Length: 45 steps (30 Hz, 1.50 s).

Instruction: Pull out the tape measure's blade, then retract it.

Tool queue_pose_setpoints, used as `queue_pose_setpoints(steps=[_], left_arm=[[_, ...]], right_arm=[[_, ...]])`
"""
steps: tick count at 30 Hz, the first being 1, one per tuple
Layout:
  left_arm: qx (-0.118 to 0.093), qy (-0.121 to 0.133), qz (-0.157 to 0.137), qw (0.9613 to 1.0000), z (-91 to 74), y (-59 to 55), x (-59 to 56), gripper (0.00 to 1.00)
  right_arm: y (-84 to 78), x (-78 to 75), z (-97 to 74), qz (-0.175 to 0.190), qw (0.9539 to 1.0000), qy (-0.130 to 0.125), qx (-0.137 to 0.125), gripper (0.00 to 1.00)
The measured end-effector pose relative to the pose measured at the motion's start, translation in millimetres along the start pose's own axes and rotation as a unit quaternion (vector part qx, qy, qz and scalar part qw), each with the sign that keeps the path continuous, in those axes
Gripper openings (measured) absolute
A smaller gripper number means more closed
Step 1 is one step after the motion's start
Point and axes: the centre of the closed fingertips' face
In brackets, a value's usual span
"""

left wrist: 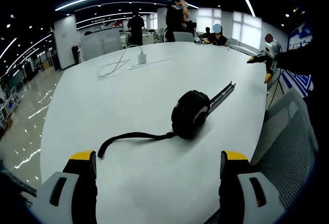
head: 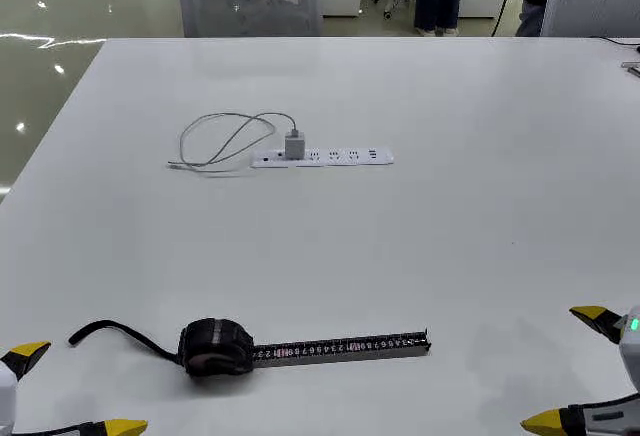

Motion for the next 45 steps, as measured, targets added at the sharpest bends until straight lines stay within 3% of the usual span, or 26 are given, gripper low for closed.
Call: queue_pose_setpoints(steps=[2,5,7,9,17,20,26,31,37,45], left_arm=[[0.008,-0.003,0.005,1.0000,2.5,1.0,-2.9,0.99],[-0.006,-0.005,0.006,1.0000,6.6,14.4,-8.0,0.99],[0.002,-0.001,0.007,1.0000,10.0,16.4,-8.6,0.99],[-0.006,-0.004,0.017,0.9998,13.0,22.5,-12.3,0.99],[-0.013,-0.002,0.001,0.9999,20.1,36.2,-19.9,0.99],[-0.018,0.010,-0.008,0.9998,21.5,42.0,-22.4,0.99],[-0.026,0.037,-0.030,0.9985,31.2,43.1,-20.3,0.99],[-0.037,0.045,-0.064,0.9962,37.8,50.7,-26.2,0.99],[-0.047,0.056,-0.063,0.9953,43.6,58.5,-32.2,0.99],[-0.057,0.062,-0.073,0.9937,52.2,60.2,-39.4,0.99]], right_arm=[[4.6,0.1,0.5,-0.006,1.0000,0.001,0.007,0.99],[15.1,-0.3,0.8,-0.011,0.9999,0.010,0.006,0.99],[15.7,-1.3,2.0,-0.015,0.9997,0.013,0.010,0.99],[14.4,-2.0,4.2,-0.021,0.9994,0.022,0.018,0.99],[19.7,-0.2,10.5,-0.036,0.9980,0.042,0.029,0.99],[21.0,-2.7,15.5,-0.050,0.9969,0.052,0.033,0.99],[27.8,-8.4,24.0,-0.064,0.9951,0.063,0.041,0.99],[39.8,-11.0,33.5,-0.076,0.9936,0.073,0.040,0.99],[47.8,-15.3,45.0,-0.091,0.9910,0.084,0.049,0.99],[53.7,-0.7,61.3,-0.115,0.9853,0.109,0.063,0.99]])
Point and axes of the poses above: the centre of the closed fingertips' face, and the gripper's own axes: z roughly forward along the fingers, x roughly to its left, y roughly out of its top, and after that the axes turned 3 degrees about -x, right-handed
